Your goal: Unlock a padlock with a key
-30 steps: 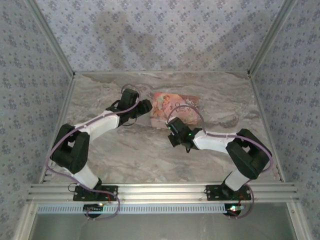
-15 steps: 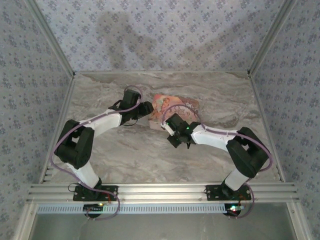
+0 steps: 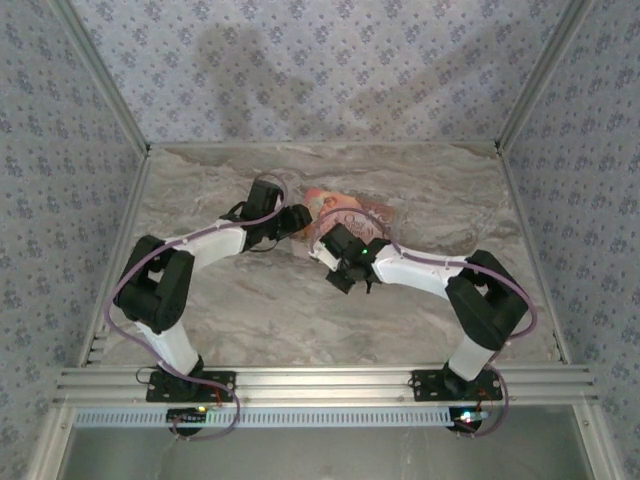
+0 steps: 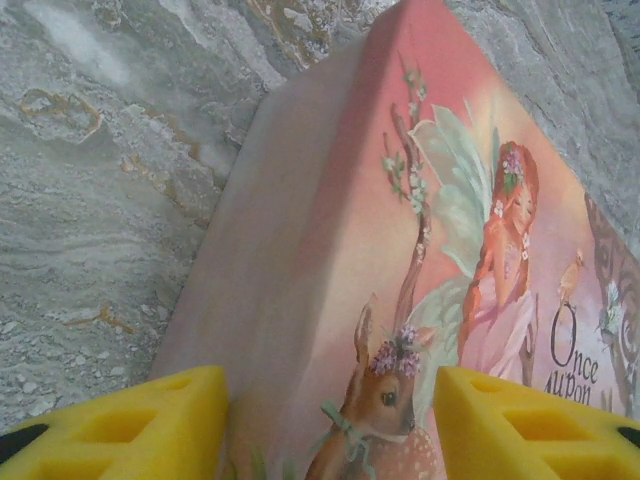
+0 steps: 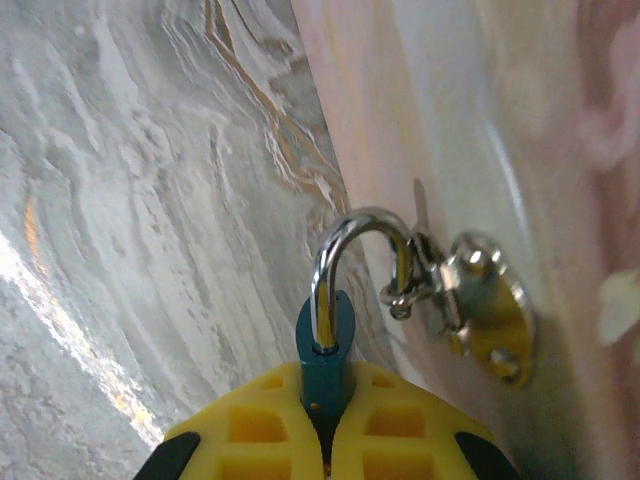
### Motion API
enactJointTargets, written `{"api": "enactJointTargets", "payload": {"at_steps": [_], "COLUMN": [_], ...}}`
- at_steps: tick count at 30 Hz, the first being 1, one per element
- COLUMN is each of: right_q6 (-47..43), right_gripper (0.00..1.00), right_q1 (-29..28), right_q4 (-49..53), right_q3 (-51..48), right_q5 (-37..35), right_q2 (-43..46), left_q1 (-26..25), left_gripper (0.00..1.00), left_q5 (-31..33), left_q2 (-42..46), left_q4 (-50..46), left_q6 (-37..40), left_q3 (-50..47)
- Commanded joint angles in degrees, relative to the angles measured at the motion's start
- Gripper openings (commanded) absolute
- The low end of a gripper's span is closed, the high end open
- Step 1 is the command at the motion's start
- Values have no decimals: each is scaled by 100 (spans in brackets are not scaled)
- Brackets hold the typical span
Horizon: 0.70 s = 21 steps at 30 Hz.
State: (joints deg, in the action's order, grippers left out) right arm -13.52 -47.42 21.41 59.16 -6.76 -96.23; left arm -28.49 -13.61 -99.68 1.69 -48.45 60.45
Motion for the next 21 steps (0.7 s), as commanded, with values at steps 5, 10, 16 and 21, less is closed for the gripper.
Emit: {"api": "enactJointTargets", "payload": {"at_steps": [5, 10, 16, 21], "right_q6": [-364, -314, -292, -232], "right_gripper": [0, 0, 0, 0], "right_q1": [-121, -133, -224, -250], "right_q4": [232, 224, 237, 188], "right_q3": [406, 373, 449, 338], "right_q5": [235, 503, 480, 466], "right_q2": [-180, -143, -44, 69], "left_q1": [-37, -38, -26, 58], "left_gripper": [56, 55, 56, 57], "left_q5": [-135, -102, 64, 171], "left_q2": [-19, 53, 221, 412], "left_q4": [199, 198, 182, 112], "left_q6": [-138, -147, -160, -131], "left_q3": [-138, -189, -259, -340]}}
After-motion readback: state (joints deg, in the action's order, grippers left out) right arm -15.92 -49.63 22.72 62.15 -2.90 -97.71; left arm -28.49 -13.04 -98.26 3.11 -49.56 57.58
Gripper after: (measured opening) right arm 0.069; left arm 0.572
